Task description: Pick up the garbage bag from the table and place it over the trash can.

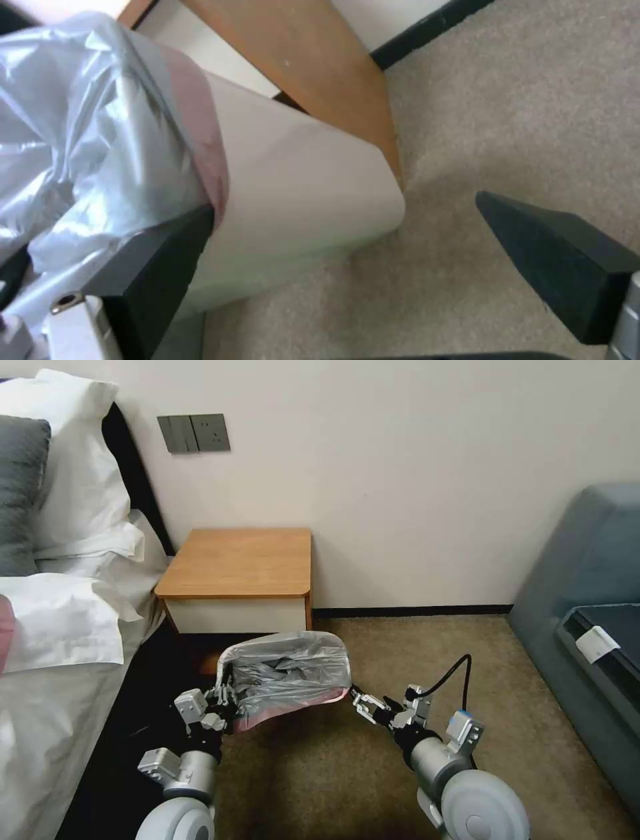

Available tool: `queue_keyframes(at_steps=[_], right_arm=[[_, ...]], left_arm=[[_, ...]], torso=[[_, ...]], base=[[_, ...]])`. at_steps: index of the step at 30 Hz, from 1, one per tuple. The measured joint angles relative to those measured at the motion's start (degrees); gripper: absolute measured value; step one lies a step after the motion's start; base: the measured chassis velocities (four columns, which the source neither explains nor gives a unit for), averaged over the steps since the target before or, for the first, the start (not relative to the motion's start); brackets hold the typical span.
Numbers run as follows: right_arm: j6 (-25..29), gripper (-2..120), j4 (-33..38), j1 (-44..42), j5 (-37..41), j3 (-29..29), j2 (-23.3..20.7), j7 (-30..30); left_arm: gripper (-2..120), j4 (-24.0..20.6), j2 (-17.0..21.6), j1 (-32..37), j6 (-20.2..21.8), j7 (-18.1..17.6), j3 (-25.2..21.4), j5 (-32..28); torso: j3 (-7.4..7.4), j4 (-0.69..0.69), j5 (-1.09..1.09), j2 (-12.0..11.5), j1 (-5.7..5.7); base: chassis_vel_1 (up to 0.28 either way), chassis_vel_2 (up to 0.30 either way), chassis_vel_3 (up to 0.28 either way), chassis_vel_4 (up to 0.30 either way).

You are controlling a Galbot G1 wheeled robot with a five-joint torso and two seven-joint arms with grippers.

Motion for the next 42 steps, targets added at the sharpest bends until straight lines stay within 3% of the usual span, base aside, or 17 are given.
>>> queue_keyframes(at_steps=[10,18,22,29,42], right_arm=[[0.04,100,-1.65,-1.57,-2.84,-0.64,1.35,-1.79],[1.01,100,3.16,-6.92,-3.33,-0.69,1.38,-4.39],[1.00,100,5.58,-8.17,1.22,-1.91,1.45,-6.48],[-2.12,100,5.93,-3.21,25.30,-4.08,3.21,-4.42],[-1.98,97,-2.21,3.92,30.18,-10.07,7.73,-3.83]], left_arm=[[8,-0.67,-0.12,0.01,0.94,-0.69,-0.31,-2.14],[8,-0.47,0.16,-0.32,0.94,-0.99,-1.35,-1.73],[8,-0.35,0.27,-0.51,0.93,-1.01,-1.63,-1.64],[8,-0.27,0.41,-0.32,0.83,-1.02,-1.42,-0.94],[8,-0.89,0.53,0.53,0.67,-0.70,-1.03,0.61]], torso=[[0.00,0.00,0.00,0.00,0.00],[0.00,0.00,0.00,0.00,0.00],[0.00,0.00,-0.01,0.00,0.00],[0.00,0.00,0.00,0.00,0.00],[0.00,0.01,0.00,0.00,0.00]], base=[[0.000,0.000,0.000,0.000],[0.000,0.000,0.000,0.000],[0.000,0.000,0.000,0.000],[0.000,0.000,0.000,0.000],[0.000,0.000,0.000,0.000]])
